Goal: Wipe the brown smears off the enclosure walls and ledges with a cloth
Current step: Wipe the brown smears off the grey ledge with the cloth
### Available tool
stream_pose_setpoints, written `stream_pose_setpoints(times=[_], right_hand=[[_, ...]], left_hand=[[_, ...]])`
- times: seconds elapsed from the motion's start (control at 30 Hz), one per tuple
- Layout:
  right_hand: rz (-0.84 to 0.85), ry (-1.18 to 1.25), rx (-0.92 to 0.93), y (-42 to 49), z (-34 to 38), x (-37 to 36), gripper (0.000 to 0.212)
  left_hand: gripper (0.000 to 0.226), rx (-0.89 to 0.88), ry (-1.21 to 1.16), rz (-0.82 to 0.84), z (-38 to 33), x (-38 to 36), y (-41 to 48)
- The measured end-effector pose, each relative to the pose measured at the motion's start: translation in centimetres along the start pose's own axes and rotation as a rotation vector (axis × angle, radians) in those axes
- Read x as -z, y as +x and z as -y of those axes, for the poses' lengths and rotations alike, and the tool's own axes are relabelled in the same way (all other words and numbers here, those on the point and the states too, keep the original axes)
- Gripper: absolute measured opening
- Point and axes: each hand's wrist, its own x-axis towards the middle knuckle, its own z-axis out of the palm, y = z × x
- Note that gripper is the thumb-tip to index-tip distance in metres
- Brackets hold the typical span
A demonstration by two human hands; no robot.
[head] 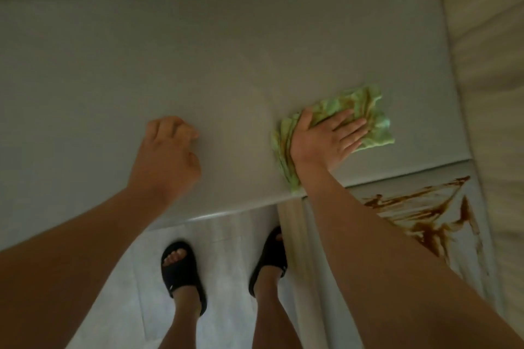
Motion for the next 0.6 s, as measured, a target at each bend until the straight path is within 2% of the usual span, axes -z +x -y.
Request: stream_pose_setpoints(times=[0.13,0.3,0.4,0.6], right_hand=[[0.019,-0.067,0.295,-6.7,4.7,-2.8,0.098],[0.056,-0.115,0.57,-14.9,10.0,-6.3,0.078],[0.044,-0.135,0.731,-19.4,12.7,-8.0,0.076],[0.142,-0.212,1.289,-30.1,15.6,-11.4,0.068]], left_hand=[[0.039,0.195,-0.042,-0.017,5.9,2.1,-4.3],[0.036,0.374,-0.091,-0.084,12.2,4.8,-9.8],[0.034,0.444,-0.105,-0.133,15.4,5.7,-12.8],[0.025,0.67,-0.214,-0.185,19.8,7.6,-19.0]])
